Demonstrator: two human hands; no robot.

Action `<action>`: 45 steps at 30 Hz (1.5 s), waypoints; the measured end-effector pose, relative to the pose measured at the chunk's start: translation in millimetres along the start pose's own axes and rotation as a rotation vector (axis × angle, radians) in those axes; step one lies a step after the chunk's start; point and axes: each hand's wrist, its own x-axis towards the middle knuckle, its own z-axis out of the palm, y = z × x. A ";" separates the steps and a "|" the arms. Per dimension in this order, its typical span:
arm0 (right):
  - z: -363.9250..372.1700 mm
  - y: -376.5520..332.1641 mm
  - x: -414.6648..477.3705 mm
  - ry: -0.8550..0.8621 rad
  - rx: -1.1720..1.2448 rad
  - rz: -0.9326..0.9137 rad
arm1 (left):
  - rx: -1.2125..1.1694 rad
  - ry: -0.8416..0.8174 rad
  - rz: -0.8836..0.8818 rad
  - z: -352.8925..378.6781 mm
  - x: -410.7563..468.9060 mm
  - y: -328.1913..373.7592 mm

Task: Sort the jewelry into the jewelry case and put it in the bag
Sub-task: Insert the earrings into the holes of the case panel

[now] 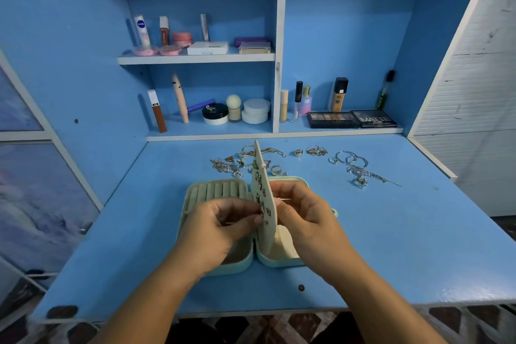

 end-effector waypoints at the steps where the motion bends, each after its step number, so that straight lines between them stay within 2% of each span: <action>1: -0.1 -0.5 -0.2 -0.002 -0.009 0.001 | 0.032 0.018 0.022 0.5 -0.6 -1.1; 7: -1.1 2.4 0.7 -0.006 -0.030 -0.013 | 0.190 0.097 0.127 3.9 -14.1 0.8; 12: 1.1 6.2 2.8 -0.029 -0.035 0.005 | 0.251 -0.054 0.182 -5.0 -25.7 4.4; 19: 3.5 3.1 7.1 -0.098 -0.062 0.035 | 0.151 0.002 0.141 -5.1 -21.5 5.6; 21: -3.4 -4.4 11.2 -0.161 -0.161 0.025 | 0.094 -0.007 0.117 -5.8 -22.1 6.4; 23: -15.9 -13.1 21.8 -0.190 -0.370 -0.007 | 0.057 -0.004 0.096 -6.0 -23.7 6.0; 27: -58.8 -14.2 63.5 0.020 -0.785 -0.022 | 0.024 0.012 0.044 -10.6 -24.5 3.7; 30: -89.7 -2.9 90.6 0.070 -0.977 0.026 | -0.014 -0.018 -0.007 -15.6 -24.2 4.0; 33: -99.6 8.2 108.4 -0.001 -1.069 0.057 | -0.064 -0.040 -0.054 -19.0 -23.3 4.2; 39: -83.0 20.2 145.1 -0.195 -1.179 -0.039 | -0.113 -0.069 -0.099 -27.2 -22.1 6.7; 45: -67.7 22.3 174.4 -0.342 -1.264 -0.057 | -0.107 -0.129 -0.146 -35.3 -19.5 6.1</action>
